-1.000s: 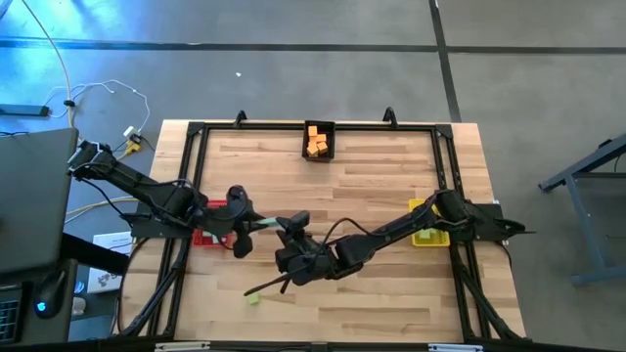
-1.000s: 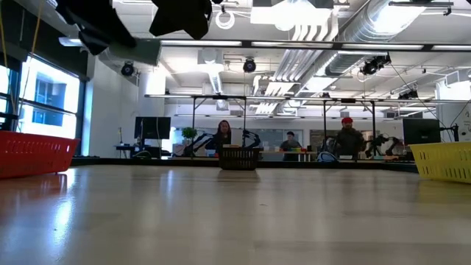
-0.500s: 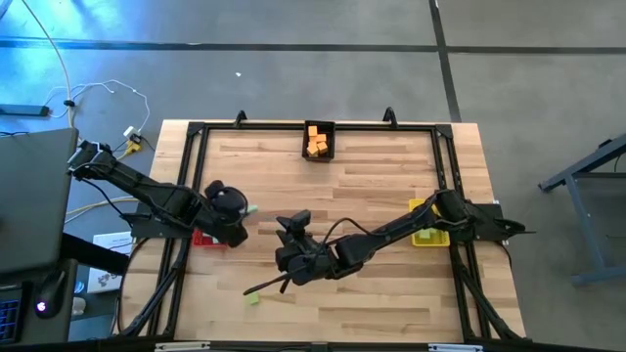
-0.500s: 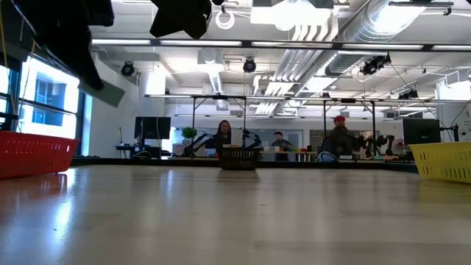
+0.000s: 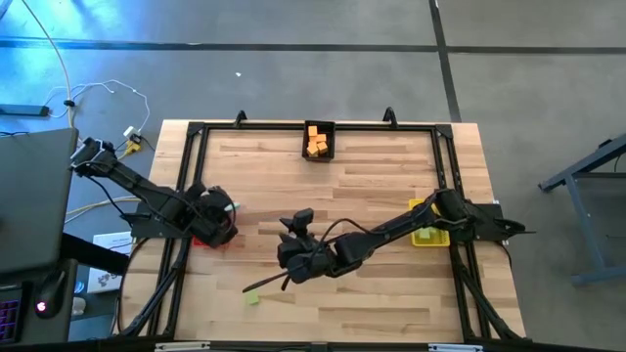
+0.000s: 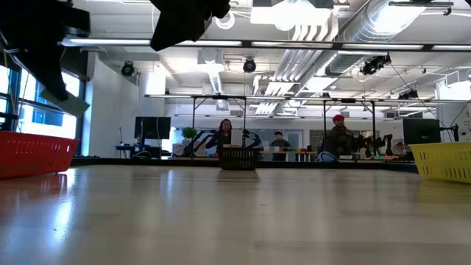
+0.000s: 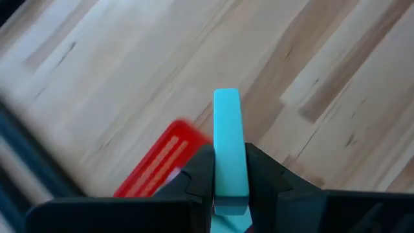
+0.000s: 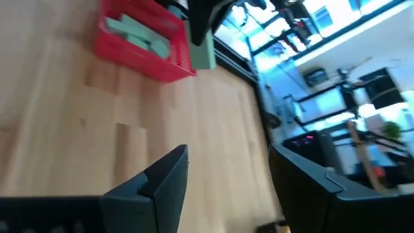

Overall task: Sort & place blocks by color
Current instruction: Put the blue block into the red bin

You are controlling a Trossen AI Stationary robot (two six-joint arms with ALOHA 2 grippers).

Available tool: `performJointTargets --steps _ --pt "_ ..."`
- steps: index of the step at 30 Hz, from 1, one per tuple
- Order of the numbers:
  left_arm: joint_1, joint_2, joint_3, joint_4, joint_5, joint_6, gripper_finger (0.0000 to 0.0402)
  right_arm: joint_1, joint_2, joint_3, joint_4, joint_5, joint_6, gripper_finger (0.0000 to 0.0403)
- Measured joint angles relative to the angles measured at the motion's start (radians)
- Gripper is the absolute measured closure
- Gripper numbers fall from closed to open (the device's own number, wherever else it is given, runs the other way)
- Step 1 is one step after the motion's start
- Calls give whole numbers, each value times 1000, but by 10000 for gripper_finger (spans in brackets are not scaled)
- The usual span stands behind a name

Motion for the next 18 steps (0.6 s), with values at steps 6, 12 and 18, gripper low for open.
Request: performJointTargets --steps 6,12,18 --pt "-22 0 0 -122 81 -127 358 0 0 0 4 -88 100 201" --pt "-29 0 0 -142 172 -202 358 0 0 0 4 -109 180 201" --pt "-29 24 0 -142 150 -237 357 -5 0 0 13 -298 258 201"
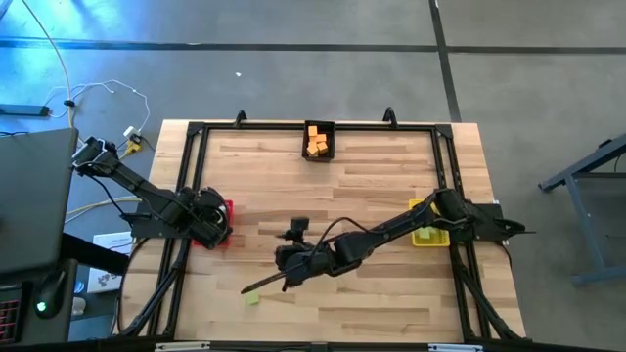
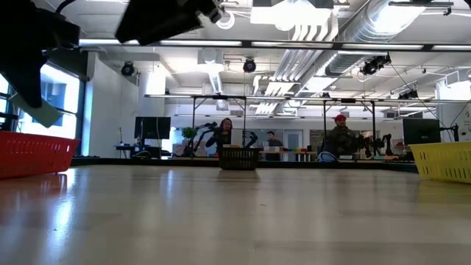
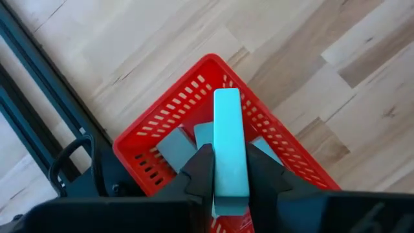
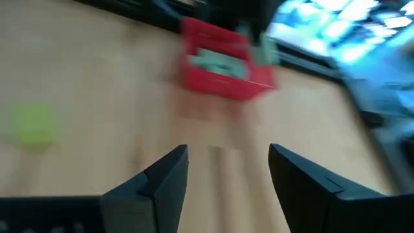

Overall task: Sort & place blocks by color
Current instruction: Put the blue block into the red bin, then put the green block into the yellow bin

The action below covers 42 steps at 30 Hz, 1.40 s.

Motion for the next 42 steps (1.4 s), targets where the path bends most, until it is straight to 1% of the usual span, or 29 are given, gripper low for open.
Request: performJointTargets --steps 3,5,8,11,16,20,30,33,36,42 --pt "0 26 0 1 3 -13 349 -7 0 0 31 -151 44 201" --pt "0 45 0 0 3 -13 338 -10 0 0 54 -233 60 201" --pt "0 71 0 1 7 -13 320 -11 3 -1 111 -307 59 201" --pt "0 94 0 0 23 -13 303 -11 8 -1 155 -347 52 201" --pt "0 113 0 0 40 -10 282 -11 22 -1 164 -348 52 201" --pt "0 113 0 4 35 26 275 -11 29 -1 173 -345 57 201" --pt "0 92 0 56 32 116 279 -11 36 -1 215 -356 58 201" --pt "0 91 0 90 47 156 279 -11 35 -1 218 -361 96 201" --pt "0 90 0 114 60 203 279 -13 35 -1 216 -392 150 201" --pt "-14 90 0 208 110 288 279 -16 35 -1 219 -397 182 201"
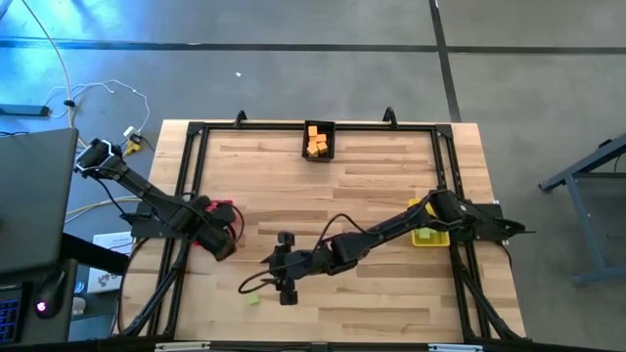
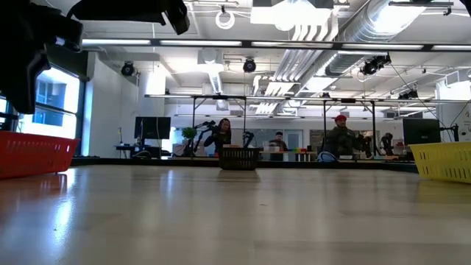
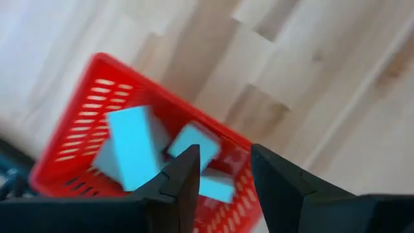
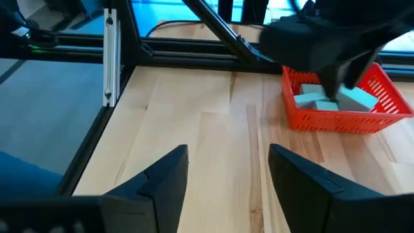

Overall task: Sort & place blocks by color
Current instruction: Put the green block into the yellow bin

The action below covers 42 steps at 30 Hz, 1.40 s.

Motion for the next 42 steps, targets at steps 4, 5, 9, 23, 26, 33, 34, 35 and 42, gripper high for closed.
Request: performJointTargets --steps 4,5,9,23,26,33,34,35,42 --pt "-43 0 0 59 18 14 279 2 0 0 23 1 5 199" --pt "-58 -1 0 74 24 14 279 4 0 0 34 -2 5 196" --pt "-118 -1 0 149 45 9 279 14 0 0 89 -29 -4 176" --pt "-321 -1 0 241 65 -136 279 18 89 0 364 -98 -79 153" --pt "-347 -1 0 240 63 -156 279 18 119 0 366 -100 -79 153" --pt "-377 -1 0 345 51 -131 279 17 168 0 366 -77 -72 154" --pt "-382 -1 0 368 43 -115 279 17 169 0 359 -65 -64 154" --pt "-386 -1 0 389 36 -101 279 17 169 0 357 -54 -58 154" --pt "-390 -1 0 446 32 -24 279 34 157 0 364 38 -135 154"
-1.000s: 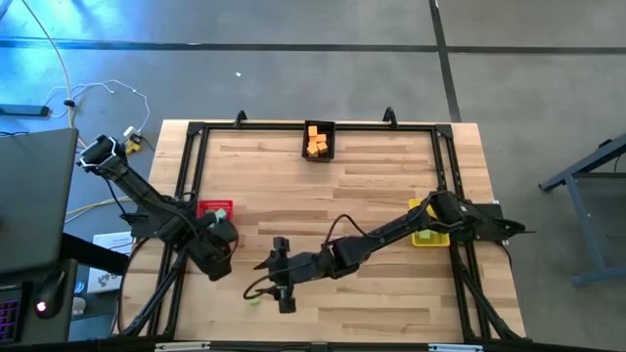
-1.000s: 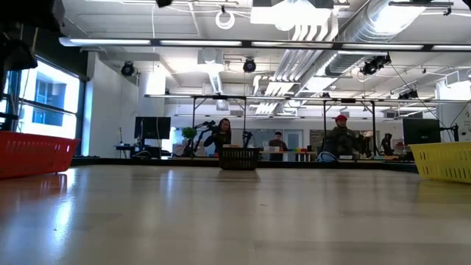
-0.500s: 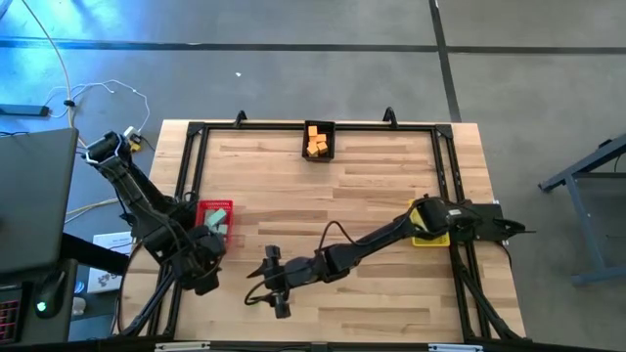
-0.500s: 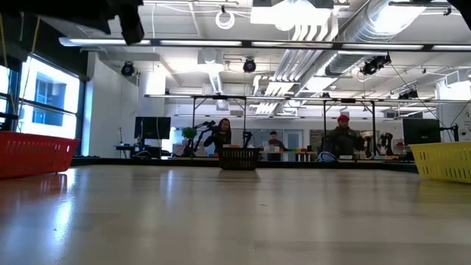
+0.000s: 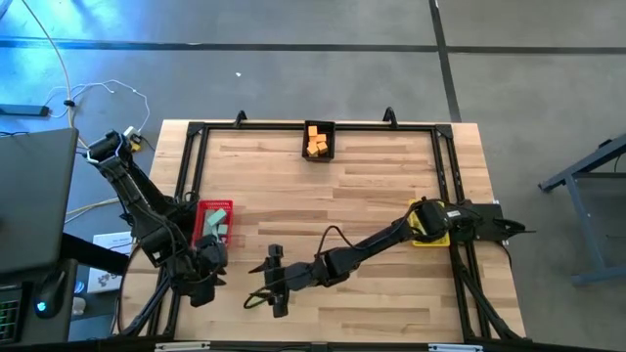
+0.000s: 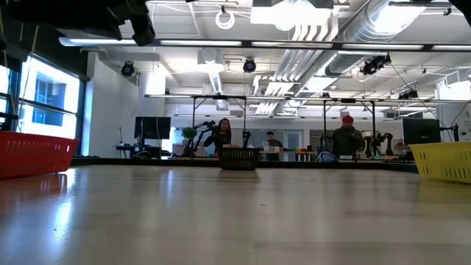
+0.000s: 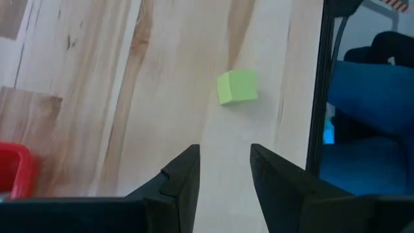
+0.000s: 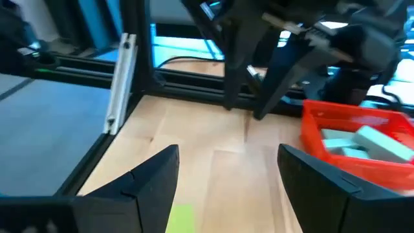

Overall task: Sort & place blocks by color
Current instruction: Put the green block into the yellow bin

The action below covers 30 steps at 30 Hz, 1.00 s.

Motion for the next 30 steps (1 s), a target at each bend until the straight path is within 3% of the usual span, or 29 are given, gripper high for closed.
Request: performJointTargets --steps 6,17,25,30 --pt "0 0 0 0 0 80 274 4 -15 0 -34 110 6 154" --pt "1 87 0 52 -39 111 202 6 -94 0 -146 253 118 154" --pt "0 177 0 221 -53 114 201 3 -96 0 -166 267 143 154" --pt "0 240 0 267 -77 96 204 3 -96 0 -167 351 143 154"
